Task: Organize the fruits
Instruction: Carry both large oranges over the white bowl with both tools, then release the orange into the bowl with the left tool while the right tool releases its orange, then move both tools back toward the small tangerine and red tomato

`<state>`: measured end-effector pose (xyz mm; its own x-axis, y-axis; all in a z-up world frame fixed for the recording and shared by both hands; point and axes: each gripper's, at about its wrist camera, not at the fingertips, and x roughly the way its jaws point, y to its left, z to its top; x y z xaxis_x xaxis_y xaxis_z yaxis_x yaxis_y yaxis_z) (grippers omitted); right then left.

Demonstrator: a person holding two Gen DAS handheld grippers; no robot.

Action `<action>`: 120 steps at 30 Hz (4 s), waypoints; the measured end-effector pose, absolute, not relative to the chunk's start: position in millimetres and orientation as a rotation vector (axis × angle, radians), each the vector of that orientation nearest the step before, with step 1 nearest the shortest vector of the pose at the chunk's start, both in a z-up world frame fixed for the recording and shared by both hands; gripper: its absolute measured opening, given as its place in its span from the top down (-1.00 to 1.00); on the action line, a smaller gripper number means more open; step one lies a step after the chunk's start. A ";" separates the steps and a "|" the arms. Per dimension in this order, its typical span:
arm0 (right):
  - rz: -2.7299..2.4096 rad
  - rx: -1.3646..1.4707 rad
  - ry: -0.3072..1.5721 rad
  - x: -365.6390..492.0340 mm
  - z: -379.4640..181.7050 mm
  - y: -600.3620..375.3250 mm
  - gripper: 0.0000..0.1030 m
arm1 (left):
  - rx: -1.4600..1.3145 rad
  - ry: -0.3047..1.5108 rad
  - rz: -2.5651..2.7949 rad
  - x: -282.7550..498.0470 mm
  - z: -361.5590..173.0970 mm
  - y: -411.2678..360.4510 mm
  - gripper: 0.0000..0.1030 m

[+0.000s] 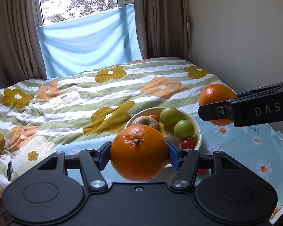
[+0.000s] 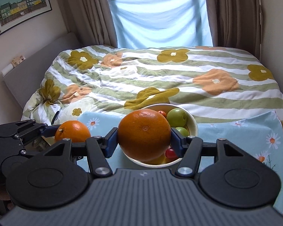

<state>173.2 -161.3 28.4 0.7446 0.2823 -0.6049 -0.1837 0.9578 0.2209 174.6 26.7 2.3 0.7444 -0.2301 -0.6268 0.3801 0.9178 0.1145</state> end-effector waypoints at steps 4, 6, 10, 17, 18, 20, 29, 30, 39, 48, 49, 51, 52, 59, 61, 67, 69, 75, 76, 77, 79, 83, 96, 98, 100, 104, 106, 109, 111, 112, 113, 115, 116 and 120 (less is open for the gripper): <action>0.201 0.166 0.690 192.3 18.2 -153.9 -0.42 | 0.265 0.650 -0.386 196.8 -6.3 31.9 -0.27; 0.174 0.165 0.691 202.4 13.7 -152.3 -0.42 | 0.274 0.655 -0.409 207.7 -12.3 32.1 -0.27; 0.133 0.179 0.697 217.9 3.7 -154.4 -0.42 | 0.297 0.663 -0.453 228.6 -30.0 27.5 -0.27; 0.091 0.177 0.716 242.9 -13.4 -158.7 -0.42 | 0.372 0.668 -0.511 253.2 -68.7 12.6 -0.27; 0.087 0.177 0.719 245.7 -15.6 -159.2 -0.42 | 0.382 0.669 -0.517 254.7 -73.6 10.3 -0.27; 0.082 0.179 0.722 250.0 -19.3 -160.8 -0.42 | 0.400 0.664 -0.525 256.2 -80.5 6.6 -0.27; 0.076 0.180 0.735 258.6 -29.0 -163.3 -0.42 | 0.430 0.608 -0.511 254.7 -84.7 2.3 -0.80; 0.076 0.181 0.735 258.2 -28.6 -163.5 -0.42 | 0.421 0.589 -0.514 252.8 -81.5 4.1 -0.89; 0.120 0.147 0.731 260.7 -19.7 -163.8 -0.42 | 0.374 0.597 -0.464 241.8 -54.5 16.8 -0.94; 0.213 0.081 0.763 283.3 -23.4 -159.7 -0.42 | 0.291 0.629 -0.363 226.7 -38.8 37.9 -0.95; 0.222 0.082 0.771 287.3 -26.4 -159.8 -0.42 | 0.289 0.629 -0.349 225.4 -38.5 39.1 -0.95; 0.242 0.091 0.789 295.6 -33.8 -159.9 -0.42 | 0.278 0.636 -0.332 224.4 -38.8 40.3 -0.95; 0.248 0.095 0.798 299.4 -37.6 -159.7 -0.42 | 0.270 0.639 -0.323 224.1 -39.4 40.6 -0.95; 0.300 0.082 0.839 319.3 -64.2 -153.6 -0.42 | 0.239 0.657 -0.289 226.6 -43.5 40.2 -0.95; 0.314 0.086 0.851 322.6 -71.9 -153.8 -0.42 | 0.236 0.665 -0.277 229.8 -44.9 38.8 -0.95; 0.326 0.109 0.845 325.1 -75.8 -156.4 -0.71 | 0.208 0.673 -0.255 235.1 -45.1 40.6 -0.95; 0.315 0.127 0.806 322.2 -70.1 -159.9 -1.00 | 0.203 0.680 -0.247 235.8 -45.3 41.8 -0.95; 0.295 0.122 0.768 319.5 -55.3 -162.3 -1.00 | 0.180 0.684 -0.248 235.2 -39.5 44.5 -0.95; 0.294 0.119 0.762 317.5 -52.6 -161.7 -1.00 | 0.183 0.682 -0.248 234.6 -37.9 44.5 -0.95; 0.290 0.117 0.756 315.7 -49.9 -161.4 -1.00 | 0.185 0.680 -0.248 233.6 -36.3 44.4 -0.95; 0.286 0.111 0.744 311.1 -42.6 -160.3 -1.00 | 0.189 0.673 -0.249 230.9 -32.5 44.7 -0.95; 0.275 0.112 0.710 295.8 -25.2 -161.4 -1.00 | 0.165 0.669 -0.246 223.0 -21.1 49.6 -0.95; 0.198 0.092 0.612 204.1 32.8 -168.1 -1.00 | 0.153 0.598 -0.265 174.5 18.9 58.6 -0.95; 0.183 0.087 0.607 189.4 37.5 -168.6 -1.00 | 0.152 0.593 -0.275 165.8 21.7 59.0 -0.95; 0.161 0.079 0.602 172.9 41.4 -169.2 -1.00 | 0.152 0.590 -0.289 156.7 24.0 59.0 -0.95; 0.128 0.079 0.600 143.6 43.5 -173.0 -1.00 | 0.170 0.580 -0.295 137.7 24.2 58.0 -0.95; 0.125 0.092 0.602 128.7 42.5 -175.2 -1.00 | 0.178 0.582 -0.286 126.4 23.1 56.1 -0.95; 0.118 0.100 0.606 107.7 39.9 -177.6 -1.00 | 0.172 0.585 -0.275 109.9 21.1 54.8 -0.95; 0.118 0.113 0.609 95.9 35.1 -180.5 -1.00 | 0.167 0.591 -0.257 100.2 17.7 52.4 -0.95; 0.119 0.118 0.611 90.3 32.1 -182.0 -1.00 | 0.163 0.595 -0.250 96.6 15.5 51.1 -0.95; 0.121 0.117 0.613 85.7 28.9 -183.4 -1.00 | 0.156 0.599 -0.242 92.1 12.4 49.6 -0.95; 0.127 0.110 0.609 78.6 21.3 -185.8 -1.00 | 0.145 0.603 -0.232 84.4 4.8 46.0 -0.95; 0.133 0.104 0.610 75.3 16.1 -187.0 -1.00 | 0.145 0.603 -0.229 80.6 0.1 43.8 -0.95; 0.153 0.099 0.625 67.3 -9.1 -195.2 -1.00 | 0.154 0.611 -0.214 70.8 -25.0 33.5 -0.94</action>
